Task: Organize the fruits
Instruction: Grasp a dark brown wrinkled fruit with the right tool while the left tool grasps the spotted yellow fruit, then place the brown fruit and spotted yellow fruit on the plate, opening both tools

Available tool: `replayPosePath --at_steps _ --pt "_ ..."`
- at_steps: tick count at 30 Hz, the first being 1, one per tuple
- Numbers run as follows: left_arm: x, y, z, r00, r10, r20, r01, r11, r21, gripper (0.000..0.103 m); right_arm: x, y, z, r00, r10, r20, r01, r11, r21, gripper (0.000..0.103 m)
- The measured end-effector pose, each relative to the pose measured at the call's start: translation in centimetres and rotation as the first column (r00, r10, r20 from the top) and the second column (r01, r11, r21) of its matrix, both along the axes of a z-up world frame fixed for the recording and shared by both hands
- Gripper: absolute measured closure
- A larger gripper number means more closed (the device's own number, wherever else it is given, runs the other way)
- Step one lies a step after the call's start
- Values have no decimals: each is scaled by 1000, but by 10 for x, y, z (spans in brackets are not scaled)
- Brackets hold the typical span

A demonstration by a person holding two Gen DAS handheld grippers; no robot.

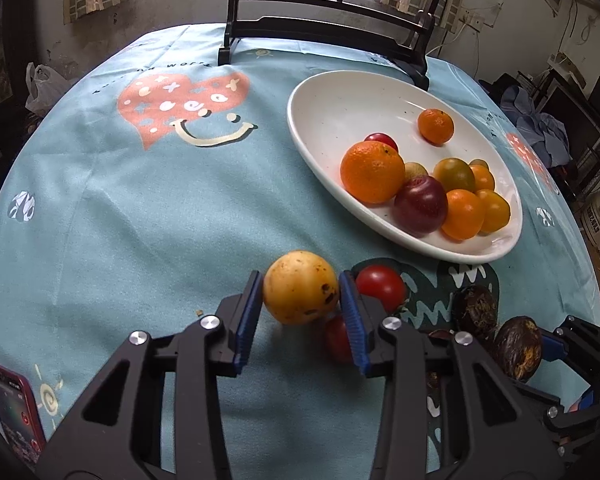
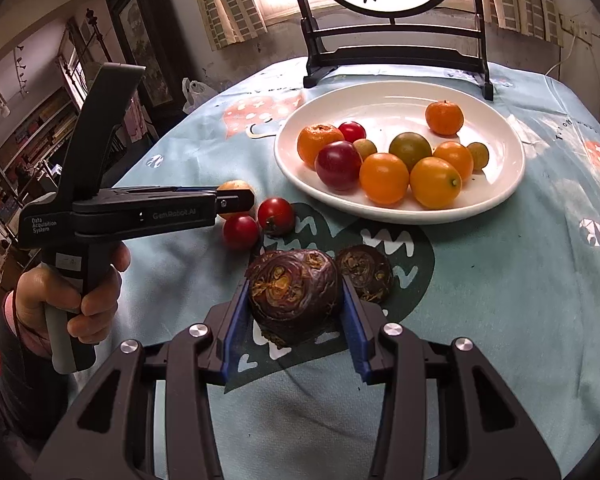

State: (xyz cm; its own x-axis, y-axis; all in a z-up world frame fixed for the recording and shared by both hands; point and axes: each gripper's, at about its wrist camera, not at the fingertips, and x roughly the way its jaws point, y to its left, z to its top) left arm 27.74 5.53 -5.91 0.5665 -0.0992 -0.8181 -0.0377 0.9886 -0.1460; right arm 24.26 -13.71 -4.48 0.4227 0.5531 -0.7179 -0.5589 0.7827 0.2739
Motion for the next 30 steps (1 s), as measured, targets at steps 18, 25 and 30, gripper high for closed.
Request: replayPosePath --at_steps 18,25,30 --pt "28 -38 50 972 -70 225 72 997 0 63 62 -47 26 926 -331 183 300 937 178 59" --pt "71 -46 40 978 -57 199 57 998 8 63 105 -53 18 920 -357 165 329 928 174 58" --pt "62 -33 47 970 33 240 -32 999 -6 11 108 -58 20 920 -370 129 344 920 186 47"
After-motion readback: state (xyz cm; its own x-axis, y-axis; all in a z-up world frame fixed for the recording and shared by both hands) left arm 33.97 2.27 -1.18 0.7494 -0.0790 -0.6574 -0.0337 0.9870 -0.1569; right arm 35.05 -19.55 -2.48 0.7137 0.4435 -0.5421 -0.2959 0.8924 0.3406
